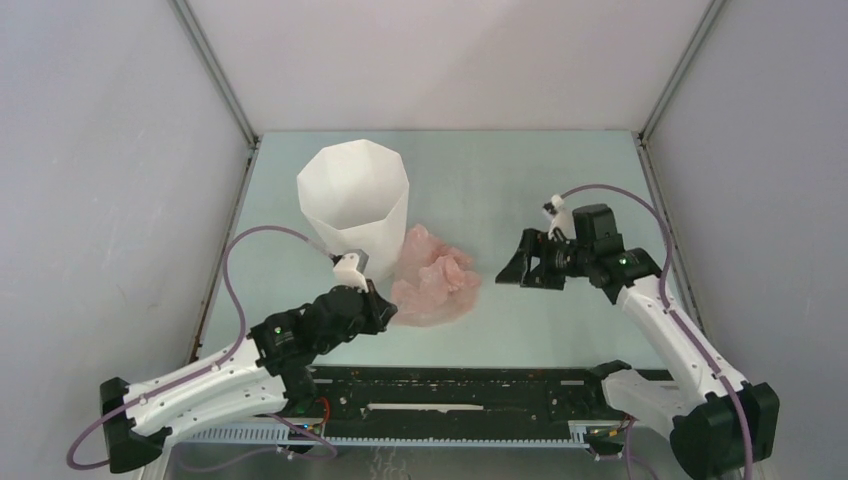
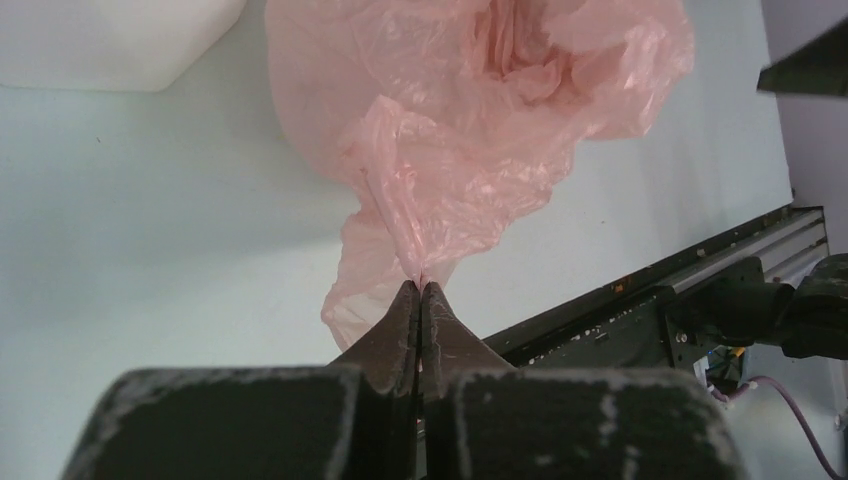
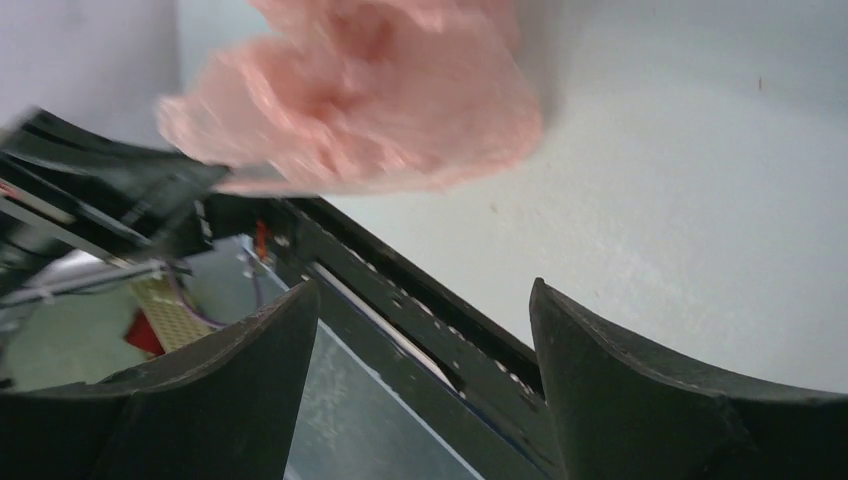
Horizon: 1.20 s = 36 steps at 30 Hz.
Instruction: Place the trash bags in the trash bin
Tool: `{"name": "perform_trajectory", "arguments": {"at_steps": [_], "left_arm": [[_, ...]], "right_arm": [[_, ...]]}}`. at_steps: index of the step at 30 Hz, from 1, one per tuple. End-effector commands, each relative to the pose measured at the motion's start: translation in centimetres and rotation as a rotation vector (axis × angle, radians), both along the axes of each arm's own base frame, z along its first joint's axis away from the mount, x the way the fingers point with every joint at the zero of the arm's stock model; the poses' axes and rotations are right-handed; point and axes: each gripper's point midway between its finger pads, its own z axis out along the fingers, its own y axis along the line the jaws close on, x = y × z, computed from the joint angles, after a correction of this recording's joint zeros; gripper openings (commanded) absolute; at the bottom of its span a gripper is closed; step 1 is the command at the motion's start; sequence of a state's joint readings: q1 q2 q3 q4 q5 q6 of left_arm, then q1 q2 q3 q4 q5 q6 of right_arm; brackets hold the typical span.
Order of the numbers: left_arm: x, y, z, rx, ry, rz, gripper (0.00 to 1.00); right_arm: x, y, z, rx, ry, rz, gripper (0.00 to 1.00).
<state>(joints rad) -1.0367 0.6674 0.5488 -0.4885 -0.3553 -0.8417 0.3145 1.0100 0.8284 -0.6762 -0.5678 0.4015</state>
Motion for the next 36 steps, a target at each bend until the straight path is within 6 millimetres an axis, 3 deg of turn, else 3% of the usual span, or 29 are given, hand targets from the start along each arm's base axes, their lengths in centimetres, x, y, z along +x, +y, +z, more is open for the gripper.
{"name": "perform_trajectory", "arguments": {"at_steps": [1,4,8,12,16,20,24,27,30,31,32,34,36], "left_arm": [[0.0,0.0,-0.2,-0.056,-0.008,0.023,0.00],[-0.2,0.6,-0.6,-0.041,-0.001,0.032,0.00],[-0.2,1.3,-0.7,-0.023,-0.005,0.045,0.00],[-0.3,1.4,-0.7,-0.027,-0.004,0.048,0.00],[-0.3,1.4,-0.6,-0.031,-0.005,0.048,0.00],[-0.3,1.4,-0.4,-0.022,-0.009,0.039,0.00],[-0.5,1.2,-0.7,-0.013,0.006,0.026,0.00],[-0.3,1.4,-0.1,-0.025,-0.002,0.048,0.00],[0.9,1.6,4.2,-0.066,-0.081,0.085,0.00],[1.5,1.7,7.0,-0.086,-0.127,0.097,0.00],[2.2,1.7,10.4,-0.101,-0.180,0.105,0.00],[3.3,1.3,18.8,-0.148,-0.313,0.095,0.00],[3.9,0.5,28.5,-0.203,-0.459,0.054,0.00]], "right_arm": [[4.0,2.7,4.6,0.187,-0.072,0.040,0.85],[6.8,4.9,4.6,0.159,-0.106,0.085,0.85],[8.9,7.2,2.3,0.061,-0.096,0.156,0.81],[8.8,9.5,1.8,-0.044,-0.171,0.206,0.82],[8.9,10.0,-0.1,-0.150,-0.150,0.136,0.81],[7.1,11.5,-2.1,-0.148,-0.103,0.174,0.74],[6.2,11.8,-2.8,-0.156,-0.093,0.167,0.51],[8.0,8.5,-0.6,-0.209,-0.166,0.067,0.37],[11.0,2.1,4.5,-0.223,-0.219,-0.094,0.01],[12.0,-0.5,6.6,-0.236,-0.241,-0.158,0.00],[12.7,-3.4,8.9,-0.247,-0.255,-0.226,0.00],[13.1,-5.7,14.9,-0.233,-0.324,-0.256,0.00],[12.6,-6.2,22.0,-0.222,-0.439,-0.252,0.00]]}}
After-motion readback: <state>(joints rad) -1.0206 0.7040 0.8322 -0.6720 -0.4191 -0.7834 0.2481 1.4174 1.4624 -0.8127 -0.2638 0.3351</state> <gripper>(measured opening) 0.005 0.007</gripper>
